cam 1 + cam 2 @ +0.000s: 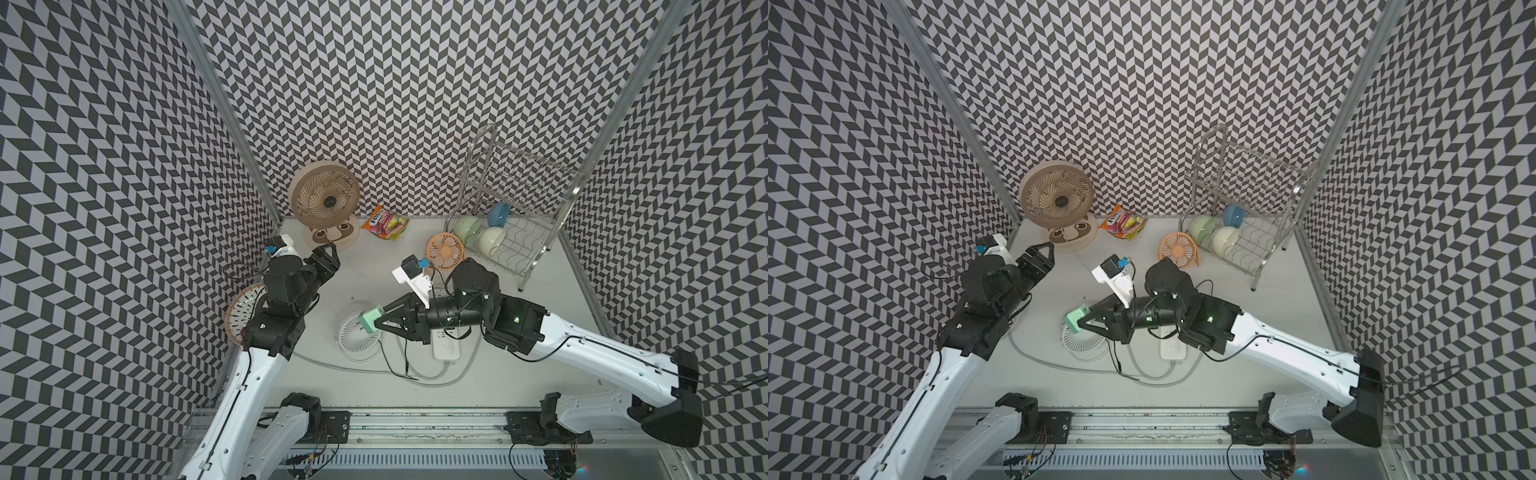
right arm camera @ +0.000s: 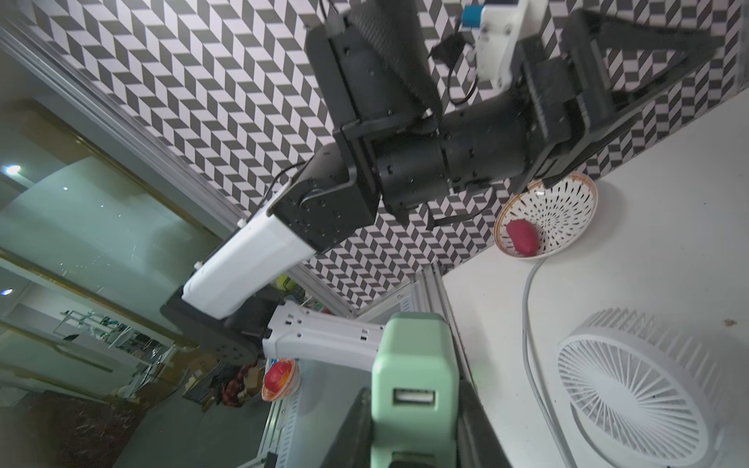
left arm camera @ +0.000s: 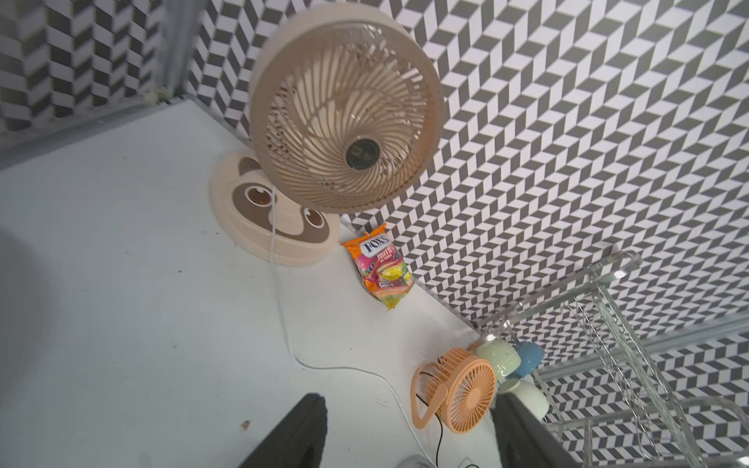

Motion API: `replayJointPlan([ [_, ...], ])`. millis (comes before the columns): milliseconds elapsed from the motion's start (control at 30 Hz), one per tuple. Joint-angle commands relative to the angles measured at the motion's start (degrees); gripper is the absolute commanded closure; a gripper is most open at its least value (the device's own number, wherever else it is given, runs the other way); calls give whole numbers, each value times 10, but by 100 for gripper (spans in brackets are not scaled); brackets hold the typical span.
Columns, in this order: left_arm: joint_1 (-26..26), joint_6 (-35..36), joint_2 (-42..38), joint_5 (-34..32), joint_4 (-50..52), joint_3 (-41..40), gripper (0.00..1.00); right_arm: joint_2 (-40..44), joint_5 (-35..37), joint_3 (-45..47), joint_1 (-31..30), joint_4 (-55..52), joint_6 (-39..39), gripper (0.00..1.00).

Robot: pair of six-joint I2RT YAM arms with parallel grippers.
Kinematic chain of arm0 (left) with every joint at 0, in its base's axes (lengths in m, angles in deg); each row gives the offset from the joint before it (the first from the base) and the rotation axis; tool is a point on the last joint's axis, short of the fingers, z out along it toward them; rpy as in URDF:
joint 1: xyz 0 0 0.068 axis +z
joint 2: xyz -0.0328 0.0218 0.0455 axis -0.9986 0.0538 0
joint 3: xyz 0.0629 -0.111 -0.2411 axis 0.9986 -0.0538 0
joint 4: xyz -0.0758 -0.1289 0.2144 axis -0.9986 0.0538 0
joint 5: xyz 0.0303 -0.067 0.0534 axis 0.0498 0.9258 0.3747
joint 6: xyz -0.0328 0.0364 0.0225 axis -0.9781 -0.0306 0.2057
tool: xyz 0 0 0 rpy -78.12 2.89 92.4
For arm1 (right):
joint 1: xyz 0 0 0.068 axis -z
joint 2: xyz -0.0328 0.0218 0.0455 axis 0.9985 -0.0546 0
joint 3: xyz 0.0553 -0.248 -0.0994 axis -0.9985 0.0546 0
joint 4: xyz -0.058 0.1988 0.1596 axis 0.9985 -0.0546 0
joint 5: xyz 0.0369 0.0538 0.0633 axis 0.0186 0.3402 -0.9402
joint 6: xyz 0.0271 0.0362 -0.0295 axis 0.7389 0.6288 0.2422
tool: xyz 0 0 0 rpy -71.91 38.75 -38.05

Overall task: Unplug the desk fan from the power strip
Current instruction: Place the plug at the center of the board.

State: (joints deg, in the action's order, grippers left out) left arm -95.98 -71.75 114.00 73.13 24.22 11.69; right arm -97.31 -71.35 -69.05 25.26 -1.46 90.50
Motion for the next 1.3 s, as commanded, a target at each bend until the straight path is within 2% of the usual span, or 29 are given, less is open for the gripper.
replayJointPlan([
  [0, 31, 10, -26, 4, 58, 23, 29, -12, 105, -14, 1, 35, 12, 74],
  [67, 37, 7, -38, 4, 60, 15, 29, -21, 166, 2, 1, -19, 24, 76],
  [133, 38, 2, -44, 10, 56, 1, 29, -32, 196, 29, 2, -48, 38, 78],
  [267, 38, -9, -46, 41, 42, -31, 30, -69, 198, 69, 7, -67, 92, 79],
  [433, 38, -7, -51, 61, 42, -47, 30, -144, 181, 52, 28, -104, 122, 81],
  [533, 38, -2, -56, 66, 53, -48, 30, -174, 201, 68, 51, -138, 165, 81],
  [700, 38, -6, -72, 76, 51, -70, 31, -245, 119, 67, 52, -122, 160, 87],
  [967, 38, -5, -79, 93, 57, -81, 31, -309, 61, 9, 40, -76, 133, 86],
  [1133, 38, 0, -84, 87, 68, -73, 31, -373, 12, -59, 37, -45, 121, 85],
  [1267, 38, -1, -85, 89, 67, -76, 31, -426, 0, -129, 35, -43, 115, 83],
])
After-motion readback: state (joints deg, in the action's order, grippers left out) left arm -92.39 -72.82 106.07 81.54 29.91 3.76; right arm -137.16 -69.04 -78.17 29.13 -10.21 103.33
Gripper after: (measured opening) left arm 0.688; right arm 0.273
